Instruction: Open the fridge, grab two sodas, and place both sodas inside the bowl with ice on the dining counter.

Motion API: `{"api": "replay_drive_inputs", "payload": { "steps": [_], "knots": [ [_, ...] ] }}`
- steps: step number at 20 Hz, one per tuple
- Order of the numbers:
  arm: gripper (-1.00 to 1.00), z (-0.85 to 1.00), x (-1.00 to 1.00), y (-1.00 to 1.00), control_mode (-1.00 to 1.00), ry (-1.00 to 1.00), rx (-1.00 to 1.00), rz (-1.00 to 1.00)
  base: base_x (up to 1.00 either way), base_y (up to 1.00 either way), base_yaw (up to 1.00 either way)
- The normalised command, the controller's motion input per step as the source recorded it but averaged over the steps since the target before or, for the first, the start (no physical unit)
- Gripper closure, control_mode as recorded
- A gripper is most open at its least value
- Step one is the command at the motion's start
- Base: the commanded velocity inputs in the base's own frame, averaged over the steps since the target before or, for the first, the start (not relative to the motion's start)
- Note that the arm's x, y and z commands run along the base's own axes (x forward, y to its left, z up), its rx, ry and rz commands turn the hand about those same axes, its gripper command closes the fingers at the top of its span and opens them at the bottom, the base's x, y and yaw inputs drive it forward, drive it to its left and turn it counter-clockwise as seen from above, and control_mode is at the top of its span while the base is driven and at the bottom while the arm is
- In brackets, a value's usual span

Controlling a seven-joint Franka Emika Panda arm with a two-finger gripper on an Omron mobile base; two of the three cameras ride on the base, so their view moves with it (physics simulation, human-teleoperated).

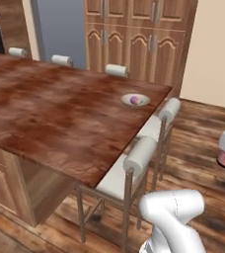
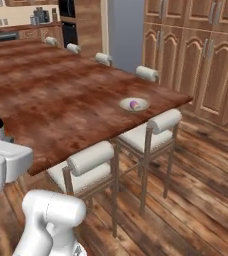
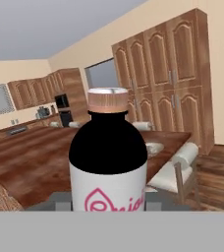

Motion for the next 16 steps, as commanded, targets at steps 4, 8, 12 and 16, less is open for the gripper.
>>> {"api": "replay_drive_inputs", "payload": {
  "steps": [4,8,12,16],
  "knots": [
    [1.00,0.00,0.00,0.00,1.00,0.00,0.00,0.00,0.73,-1.00,0.10],
    [1.00,0.00,0.00,0.00,1.00,0.00,0.00,0.00,0.94,-0.91,0.15],
    [1.00,0.00,0.00,0.00,1.00,0.00,0.00,0.00,1.00,-0.72,0.21],
    [1.00,0.00,0.00,0.00,1.00,0.00,0.00,0.00,1.00,-0.62,0.24]
  ]
}}
